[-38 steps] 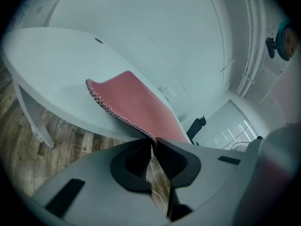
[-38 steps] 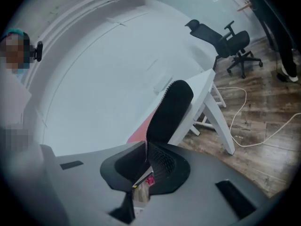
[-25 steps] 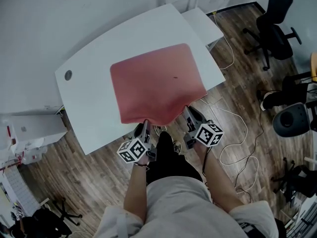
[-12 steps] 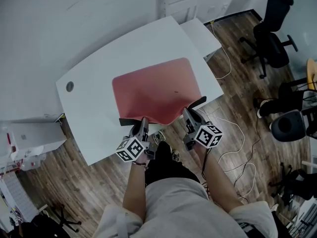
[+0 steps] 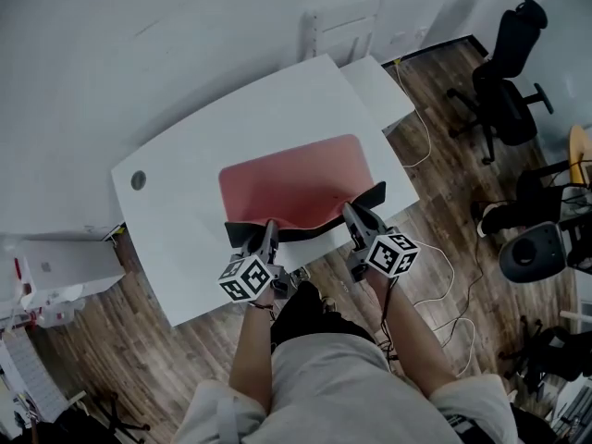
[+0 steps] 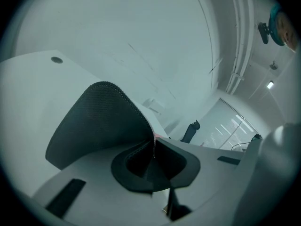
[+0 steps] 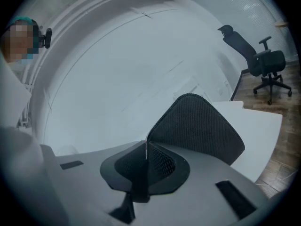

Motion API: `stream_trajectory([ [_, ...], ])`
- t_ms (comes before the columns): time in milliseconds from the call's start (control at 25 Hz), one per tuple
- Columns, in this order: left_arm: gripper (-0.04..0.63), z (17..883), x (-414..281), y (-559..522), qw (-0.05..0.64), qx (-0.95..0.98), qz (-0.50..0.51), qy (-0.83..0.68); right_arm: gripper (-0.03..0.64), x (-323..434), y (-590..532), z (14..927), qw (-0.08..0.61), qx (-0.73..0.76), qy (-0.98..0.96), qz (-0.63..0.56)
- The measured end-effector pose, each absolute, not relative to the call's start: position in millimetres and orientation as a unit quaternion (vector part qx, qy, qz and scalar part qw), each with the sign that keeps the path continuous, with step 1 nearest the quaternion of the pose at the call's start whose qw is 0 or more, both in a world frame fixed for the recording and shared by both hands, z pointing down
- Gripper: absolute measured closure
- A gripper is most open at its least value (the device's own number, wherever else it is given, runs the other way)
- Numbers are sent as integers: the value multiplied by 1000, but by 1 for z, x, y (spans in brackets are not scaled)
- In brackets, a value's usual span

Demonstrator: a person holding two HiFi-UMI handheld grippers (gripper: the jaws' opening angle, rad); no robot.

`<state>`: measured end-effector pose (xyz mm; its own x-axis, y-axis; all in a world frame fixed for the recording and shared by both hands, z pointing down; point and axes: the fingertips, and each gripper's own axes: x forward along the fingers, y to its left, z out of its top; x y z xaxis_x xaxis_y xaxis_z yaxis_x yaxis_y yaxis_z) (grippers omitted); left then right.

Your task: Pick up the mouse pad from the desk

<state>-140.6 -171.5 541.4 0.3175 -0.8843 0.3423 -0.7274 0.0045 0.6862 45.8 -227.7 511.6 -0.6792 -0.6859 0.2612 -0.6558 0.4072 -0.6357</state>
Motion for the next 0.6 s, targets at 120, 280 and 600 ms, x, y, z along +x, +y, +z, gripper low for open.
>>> stream_trajectory([
  [120, 565, 529, -149, -184, 403, 706, -95, -575, 565, 37, -237, 501, 16, -404, 841, -359],
  [280, 565, 516, -150, -201, 396, 713, -99, -569, 565, 38, -252, 490, 17, -407, 846, -345],
  [600, 565, 492, -151, -224, 356, 723, -62, -589, 565, 35, -270, 467, 18, -411, 851, -326],
])
